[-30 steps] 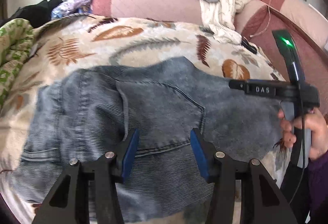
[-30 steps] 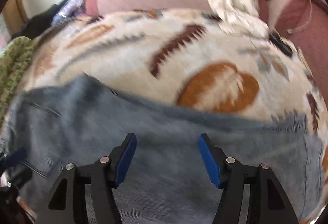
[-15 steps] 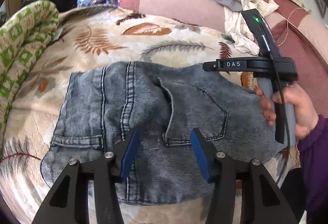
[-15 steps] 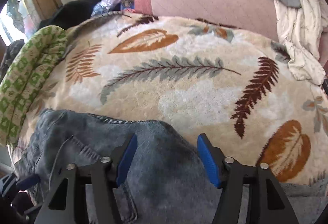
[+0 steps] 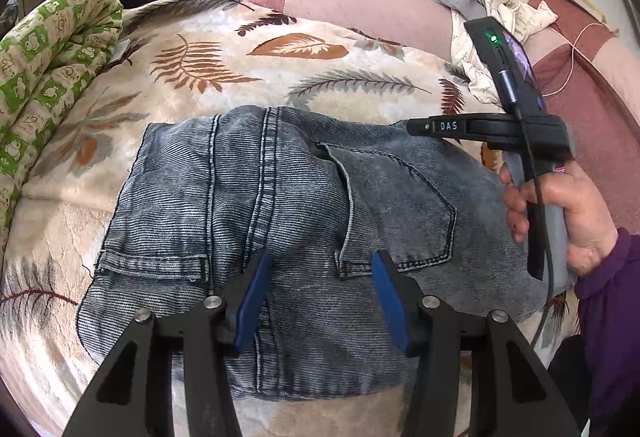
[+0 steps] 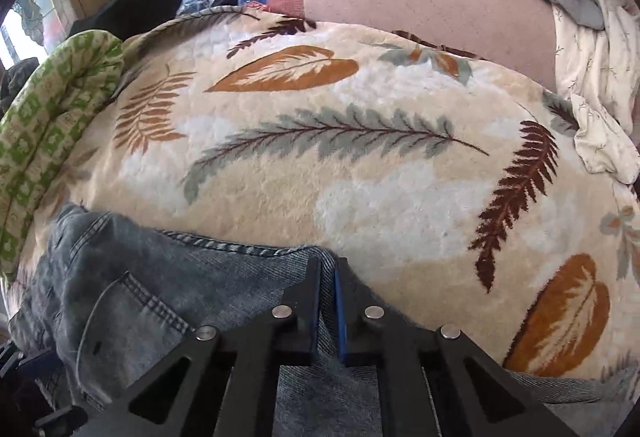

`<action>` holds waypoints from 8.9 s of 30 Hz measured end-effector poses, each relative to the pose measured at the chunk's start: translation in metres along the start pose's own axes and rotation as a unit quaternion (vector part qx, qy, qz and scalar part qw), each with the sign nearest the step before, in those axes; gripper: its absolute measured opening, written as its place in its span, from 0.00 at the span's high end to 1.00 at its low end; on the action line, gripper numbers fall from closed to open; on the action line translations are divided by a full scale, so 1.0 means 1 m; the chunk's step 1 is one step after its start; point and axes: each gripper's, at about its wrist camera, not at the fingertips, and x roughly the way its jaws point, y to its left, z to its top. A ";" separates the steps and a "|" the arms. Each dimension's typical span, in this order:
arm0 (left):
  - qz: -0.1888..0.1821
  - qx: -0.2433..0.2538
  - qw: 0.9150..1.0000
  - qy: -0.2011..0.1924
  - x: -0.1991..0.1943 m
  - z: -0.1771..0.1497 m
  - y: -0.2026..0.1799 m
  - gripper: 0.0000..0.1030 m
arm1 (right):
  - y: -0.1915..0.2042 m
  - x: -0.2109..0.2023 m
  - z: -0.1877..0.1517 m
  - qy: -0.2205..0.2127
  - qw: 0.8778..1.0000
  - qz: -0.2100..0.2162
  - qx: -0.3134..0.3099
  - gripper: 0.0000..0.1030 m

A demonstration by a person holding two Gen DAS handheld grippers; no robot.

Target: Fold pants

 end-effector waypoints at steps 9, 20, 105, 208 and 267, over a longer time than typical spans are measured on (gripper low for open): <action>0.039 0.041 0.998 0.008 0.015 -0.005 -0.010 0.47 | -0.007 0.013 -0.003 0.009 0.999 0.006 0.038 0.88; 0.065 0.077 0.995 -0.025 0.021 -0.012 -0.026 0.34 | -0.058 -0.098 -0.077 -0.077 0.992 0.008 0.099 0.40; -0.119 0.289 0.946 0.089 0.104 0.074 -0.346 0.22 | -0.306 -0.161 -0.319 -0.200 0.746 0.183 0.608 0.35; -0.242 -0.022 0.970 0.018 0.063 0.076 -0.077 0.88 | -0.074 -0.185 -0.189 -0.141 0.940 0.284 0.125 0.34; 0.062 0.162 0.984 0.036 0.075 0.013 -0.164 0.46 | -0.085 -0.138 -0.201 -0.074 0.985 0.033 0.149 0.29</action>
